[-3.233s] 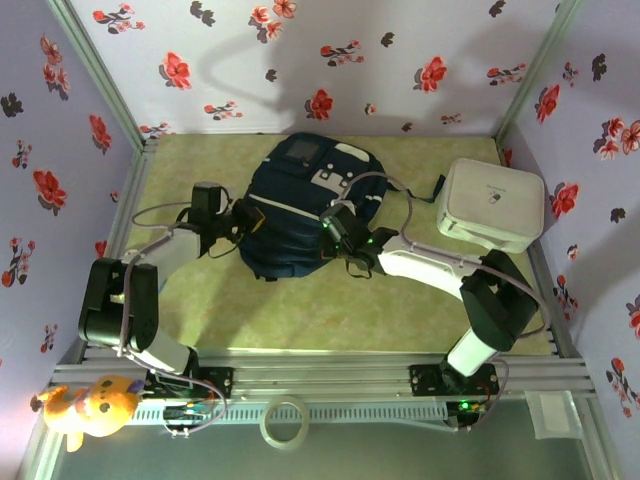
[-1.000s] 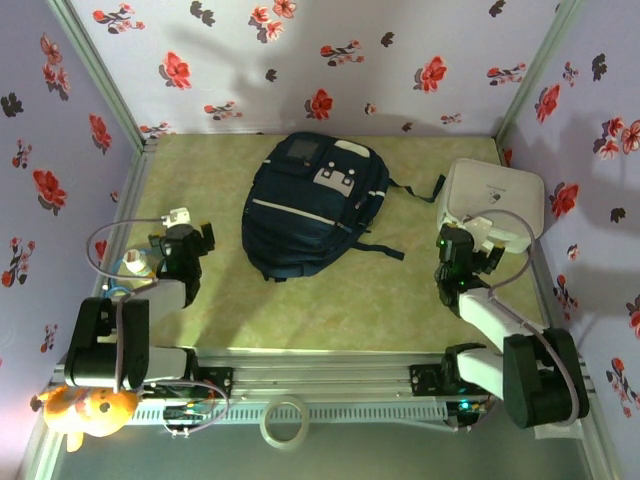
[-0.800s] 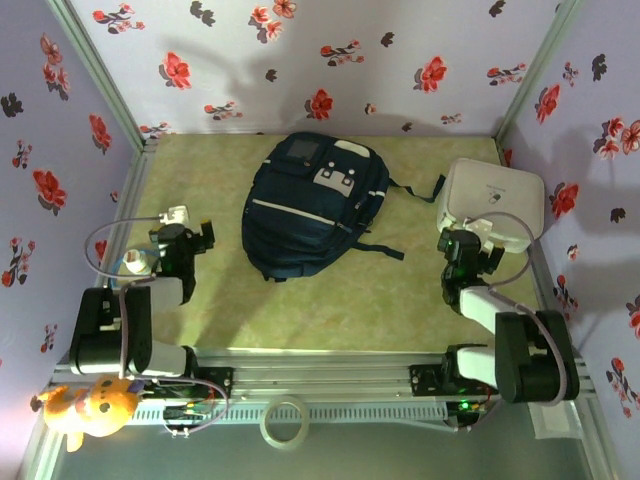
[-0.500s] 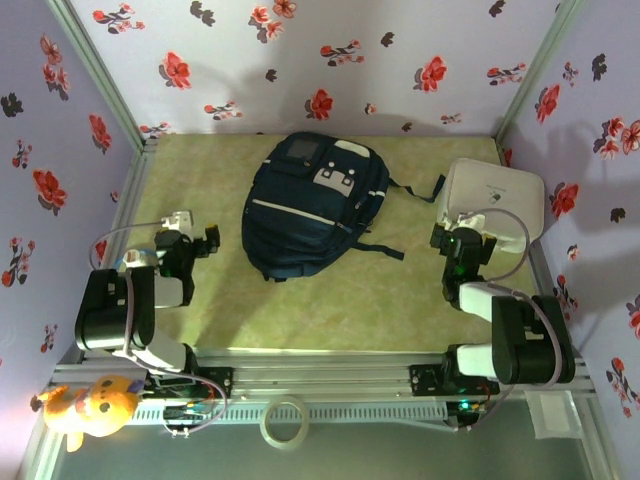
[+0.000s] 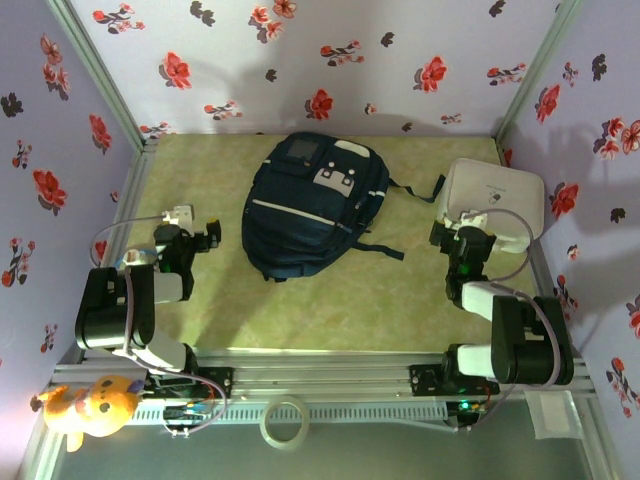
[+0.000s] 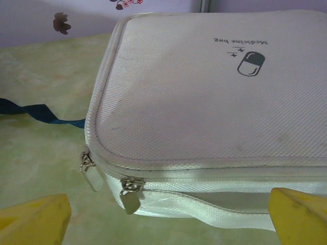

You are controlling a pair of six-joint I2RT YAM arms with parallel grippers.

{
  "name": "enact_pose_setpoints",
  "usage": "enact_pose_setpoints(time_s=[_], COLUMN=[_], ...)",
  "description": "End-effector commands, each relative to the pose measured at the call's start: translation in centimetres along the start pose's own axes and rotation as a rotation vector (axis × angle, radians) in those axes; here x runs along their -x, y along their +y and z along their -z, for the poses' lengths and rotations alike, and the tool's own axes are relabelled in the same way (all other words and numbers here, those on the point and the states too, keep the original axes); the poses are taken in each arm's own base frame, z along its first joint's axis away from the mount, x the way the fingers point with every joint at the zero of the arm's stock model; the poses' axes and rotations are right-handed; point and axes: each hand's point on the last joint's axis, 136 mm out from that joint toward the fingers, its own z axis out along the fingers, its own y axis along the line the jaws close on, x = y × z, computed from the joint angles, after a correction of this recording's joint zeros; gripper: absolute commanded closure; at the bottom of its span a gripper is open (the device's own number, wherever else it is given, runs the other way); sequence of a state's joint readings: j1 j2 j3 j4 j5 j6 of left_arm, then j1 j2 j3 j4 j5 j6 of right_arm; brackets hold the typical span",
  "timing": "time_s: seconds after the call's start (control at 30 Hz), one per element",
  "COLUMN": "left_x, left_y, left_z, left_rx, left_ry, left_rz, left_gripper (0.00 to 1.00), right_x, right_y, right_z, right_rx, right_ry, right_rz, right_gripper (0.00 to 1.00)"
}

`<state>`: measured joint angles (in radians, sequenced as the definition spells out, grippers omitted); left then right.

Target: Pack the student bag

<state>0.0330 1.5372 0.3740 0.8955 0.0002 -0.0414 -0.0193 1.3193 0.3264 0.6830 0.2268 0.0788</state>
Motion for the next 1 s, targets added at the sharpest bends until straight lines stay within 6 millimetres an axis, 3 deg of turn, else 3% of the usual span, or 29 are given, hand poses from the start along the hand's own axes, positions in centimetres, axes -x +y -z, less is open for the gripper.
enact_pose_setpoints(time_s=[0.0, 0.1, 0.37, 0.57, 0.97], left_x=[0.4, 0.4, 0.4, 0.3, 0.4], left_y=[0.4, 0.4, 0.0, -0.1, 0.0], left_z=[-0.3, -0.3, -0.4, -0.4, -0.4], left_rx=[0.023, 0.023, 0.006, 0.006, 0.011], left_ry=[-0.005, -0.004, 0.003, 0.006, 0.005], left_rz=[-0.017, -0.016, -0.032, -0.032, -0.030], left_gripper=[0.00, 0.00, 0.00, 0.00, 0.00], right_x=[1.3, 1.8, -0.4, -0.6, -0.7], right_y=[0.7, 0.9, 2.1, 2.6, 2.6], right_z=[-0.2, -0.3, -2.4, -3.3, -3.2], right_rx=[0.045, 0.062, 0.093, 0.072, 0.072], right_ry=[-0.024, -0.095, -0.078, -0.019, -0.016], right_rz=[-0.062, -0.082, -0.044, -0.012, -0.013], right_gripper=[0.01, 0.01, 0.01, 0.01, 0.01])
